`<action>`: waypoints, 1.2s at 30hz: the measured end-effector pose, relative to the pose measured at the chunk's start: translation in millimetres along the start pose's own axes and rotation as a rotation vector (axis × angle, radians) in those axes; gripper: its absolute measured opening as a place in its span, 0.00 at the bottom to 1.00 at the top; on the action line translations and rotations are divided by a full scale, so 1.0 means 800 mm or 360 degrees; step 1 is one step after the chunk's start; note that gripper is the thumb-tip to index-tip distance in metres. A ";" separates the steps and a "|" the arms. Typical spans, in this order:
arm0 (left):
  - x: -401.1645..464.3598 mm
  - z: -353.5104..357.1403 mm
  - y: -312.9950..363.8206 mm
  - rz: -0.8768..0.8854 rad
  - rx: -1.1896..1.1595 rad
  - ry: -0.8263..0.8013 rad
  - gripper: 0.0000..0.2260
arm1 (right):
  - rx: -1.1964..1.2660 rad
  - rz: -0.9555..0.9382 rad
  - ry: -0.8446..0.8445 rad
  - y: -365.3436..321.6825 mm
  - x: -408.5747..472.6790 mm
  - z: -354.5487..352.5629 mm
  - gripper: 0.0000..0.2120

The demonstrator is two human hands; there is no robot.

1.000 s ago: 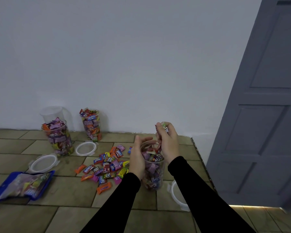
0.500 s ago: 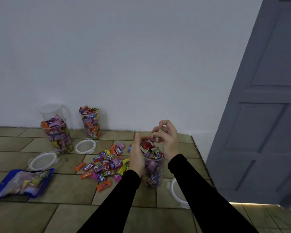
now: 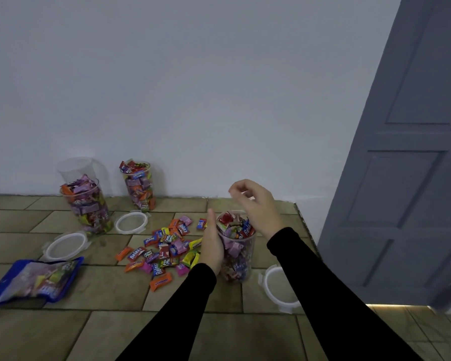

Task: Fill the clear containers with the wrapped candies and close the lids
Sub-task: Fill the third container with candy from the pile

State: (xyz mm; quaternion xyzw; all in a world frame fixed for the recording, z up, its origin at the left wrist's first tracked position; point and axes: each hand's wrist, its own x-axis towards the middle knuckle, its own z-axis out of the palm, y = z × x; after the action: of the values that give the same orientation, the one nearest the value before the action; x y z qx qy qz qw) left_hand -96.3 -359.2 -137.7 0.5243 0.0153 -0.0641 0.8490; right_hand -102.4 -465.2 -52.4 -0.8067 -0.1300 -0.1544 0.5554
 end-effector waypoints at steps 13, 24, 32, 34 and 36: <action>0.015 0.000 -0.011 0.0074 -0.0028 0.0117 0.29 | -0.1549 -0.0019 -0.1056 -0.028 0.009 -0.004 0.16; 0.007 -0.004 -0.005 0.0006 0.0062 0.0053 0.29 | -0.1162 0.0045 -0.0994 -0.019 0.022 -0.009 0.12; -0.004 -0.031 0.010 0.0005 0.0504 0.0054 0.36 | -0.0434 0.0167 -0.0139 0.022 0.044 -0.024 0.09; 0.001 -0.045 0.007 0.0136 0.0719 0.0194 0.33 | -0.0399 0.0326 -0.0087 0.054 0.043 -0.024 0.10; 0.009 -0.061 0.005 0.0317 0.1008 0.0323 0.22 | -0.0481 0.0438 -0.0202 0.081 0.042 -0.021 0.10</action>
State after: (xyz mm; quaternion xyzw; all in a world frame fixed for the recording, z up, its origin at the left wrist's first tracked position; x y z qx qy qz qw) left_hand -86.5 -314.4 -156.6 0.7644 0.0278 0.0702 0.6403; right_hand -49.0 -502.5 -88.8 -0.8990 -0.0287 -0.0438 0.4348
